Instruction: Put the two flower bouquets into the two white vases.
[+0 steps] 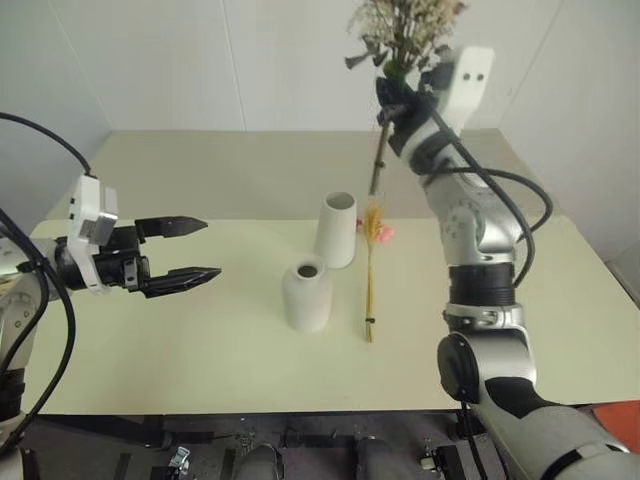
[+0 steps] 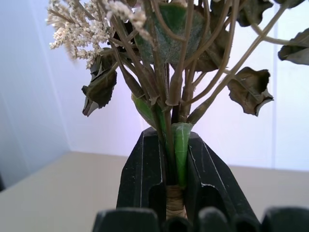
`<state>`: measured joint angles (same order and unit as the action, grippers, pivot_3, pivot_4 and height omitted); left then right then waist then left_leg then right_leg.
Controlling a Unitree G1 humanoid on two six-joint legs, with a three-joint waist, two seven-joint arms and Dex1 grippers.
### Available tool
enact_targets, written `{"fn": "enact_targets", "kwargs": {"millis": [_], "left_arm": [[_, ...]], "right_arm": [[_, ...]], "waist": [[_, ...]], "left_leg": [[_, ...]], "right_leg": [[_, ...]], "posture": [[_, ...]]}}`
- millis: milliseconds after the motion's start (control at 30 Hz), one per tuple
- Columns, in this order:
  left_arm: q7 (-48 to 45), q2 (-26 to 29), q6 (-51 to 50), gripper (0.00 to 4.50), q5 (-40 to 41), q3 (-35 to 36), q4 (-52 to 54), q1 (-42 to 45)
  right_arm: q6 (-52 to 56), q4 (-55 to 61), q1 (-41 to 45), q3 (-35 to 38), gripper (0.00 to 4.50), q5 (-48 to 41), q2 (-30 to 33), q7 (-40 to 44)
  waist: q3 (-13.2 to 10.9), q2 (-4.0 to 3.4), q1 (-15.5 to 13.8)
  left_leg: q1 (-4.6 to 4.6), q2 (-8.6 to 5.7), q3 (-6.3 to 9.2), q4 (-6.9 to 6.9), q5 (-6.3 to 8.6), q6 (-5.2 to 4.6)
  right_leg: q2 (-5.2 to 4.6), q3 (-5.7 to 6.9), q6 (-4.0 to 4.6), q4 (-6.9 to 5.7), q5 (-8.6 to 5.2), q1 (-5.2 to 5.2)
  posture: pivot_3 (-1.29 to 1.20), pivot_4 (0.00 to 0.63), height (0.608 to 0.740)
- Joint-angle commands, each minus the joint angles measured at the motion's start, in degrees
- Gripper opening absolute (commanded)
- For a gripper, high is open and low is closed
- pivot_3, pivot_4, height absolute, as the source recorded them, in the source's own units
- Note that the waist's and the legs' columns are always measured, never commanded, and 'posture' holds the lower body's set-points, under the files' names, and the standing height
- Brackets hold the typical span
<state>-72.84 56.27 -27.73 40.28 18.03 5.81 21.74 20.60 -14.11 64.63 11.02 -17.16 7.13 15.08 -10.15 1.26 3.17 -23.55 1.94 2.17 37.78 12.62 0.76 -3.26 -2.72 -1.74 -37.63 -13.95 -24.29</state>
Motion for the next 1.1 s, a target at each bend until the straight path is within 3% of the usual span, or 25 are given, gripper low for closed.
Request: {"fn": "enact_targets", "kwargs": {"millis": [33, 433, 600, 833, 867, 1100], "left_arm": [[-0.2, 0.6, 0.8, 4.50, 0.1, 1.4, 1.1, 0.0], [0.9, 0.8, 0.6, 4.50, 0.4, 2.5, 2.2, -1.5], [0.9, 1.0, 0.6, 4.50, 0.5, 2.9, 2.4, -1.8], [0.6, 1.1, 0.5, 4.50, 0.6, 3.0, 2.4, -1.7], [0.5, 1.2, 0.4, 4.50, 0.7, 3.1, 2.3, -1.6], [0.0, 1.3, 0.4, 4.50, 0.9, 3.2, 1.6, -1.3]], "right_arm": [[-4.8, 0.1, 2.3, -0.9, 0.23, -1.4, -1.6, 1.8], [-5.8, -4.4, -1.4, -4.1, 0.23, 0.3, -4.8, 3.3], [-5.6, -3.3, -4.5, -5.7, 1.88, 1.0, -4.5, 3.7], [-0.9, 9.6, -14.4, -7.0, 4.28, -0.3, -1.4, 5.3], [0.7, 12.6, -16.6, -7.3, 4.46, -0.6, 0.0, 6.0], [9.5, 28.6, -27.1, -7.5, 4.46, -3.8, 10.1, 11.6]], "waist": [[0.0, 0.00, 0.0], [0.0, -0.02, 0.4], [0.0, -0.02, 0.4], [0.0, -0.02, 0.2], [0.0, -0.02, 0.1], [0.0, -0.02, -0.4]], "left_leg": [[0.00, 0.00, 0.00, 0.00, 0.00, 0.00], [0.05, 0.01, 0.00, -0.01, -0.01, 0.03], [0.06, 0.01, 0.00, -0.01, -0.01, 0.03], [0.02, 0.00, 0.01, -0.01, -0.02, 0.03], [0.03, 0.00, 0.01, -0.01, -0.02, 0.03], [0.07, 0.01, 0.00, -0.01, -0.01, 0.03]], "right_leg": [[0.00, 0.00, 0.00, 0.00, 0.00, 0.00], [0.01, 0.00, 0.02, -0.02, -0.01, -0.01], [0.01, 0.00, 0.02, -0.02, -0.01, -0.01], [-0.01, 0.00, 0.02, -0.01, -0.01, -0.02], [0.00, 0.00, 0.01, 0.00, -0.01, -0.01], [0.01, -0.01, 0.02, 0.00, -0.03, 0.00]], "posture": [[0.00, 0.150, 0.740], [0.00, 0.150, 0.740], [0.00, 0.150, 0.740], [0.00, 0.150, 0.740], [0.00, 0.150, 0.740], [0.00, 0.150, 0.740]]}}
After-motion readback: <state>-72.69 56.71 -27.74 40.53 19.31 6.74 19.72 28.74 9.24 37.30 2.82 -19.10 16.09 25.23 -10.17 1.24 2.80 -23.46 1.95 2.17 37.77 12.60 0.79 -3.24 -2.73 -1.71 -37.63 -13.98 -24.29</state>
